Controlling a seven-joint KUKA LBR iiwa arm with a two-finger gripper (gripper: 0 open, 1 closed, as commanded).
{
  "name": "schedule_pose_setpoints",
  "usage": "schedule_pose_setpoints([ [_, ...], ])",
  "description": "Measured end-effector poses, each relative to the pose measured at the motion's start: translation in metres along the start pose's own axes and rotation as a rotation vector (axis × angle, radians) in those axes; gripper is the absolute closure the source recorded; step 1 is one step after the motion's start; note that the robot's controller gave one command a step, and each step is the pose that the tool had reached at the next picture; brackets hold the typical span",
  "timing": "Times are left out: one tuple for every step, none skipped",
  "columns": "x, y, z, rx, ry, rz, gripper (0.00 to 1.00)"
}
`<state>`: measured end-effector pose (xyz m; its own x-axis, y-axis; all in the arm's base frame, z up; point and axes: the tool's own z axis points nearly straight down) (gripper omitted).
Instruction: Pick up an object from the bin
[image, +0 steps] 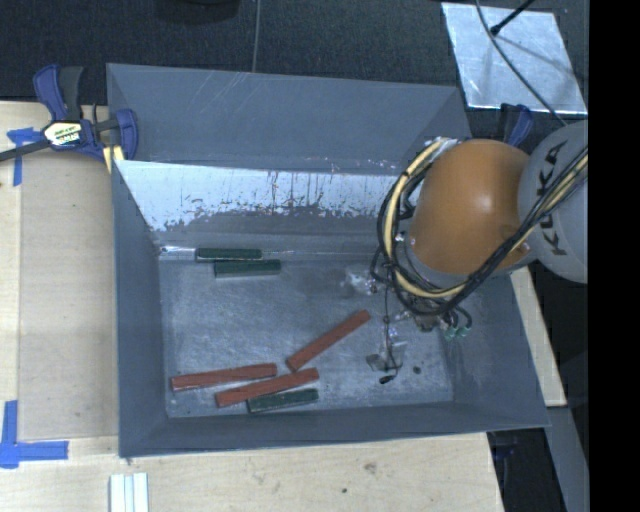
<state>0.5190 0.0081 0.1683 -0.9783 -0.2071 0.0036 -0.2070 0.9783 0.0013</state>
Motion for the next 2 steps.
schedule_pose_setpoints([
  [-0.042,0.003,0.098,0.002,-0.005,-0.199,0.00],
  [-0.076,0.001,0.097,0.004,-0.009,-0.525,0.00],
])
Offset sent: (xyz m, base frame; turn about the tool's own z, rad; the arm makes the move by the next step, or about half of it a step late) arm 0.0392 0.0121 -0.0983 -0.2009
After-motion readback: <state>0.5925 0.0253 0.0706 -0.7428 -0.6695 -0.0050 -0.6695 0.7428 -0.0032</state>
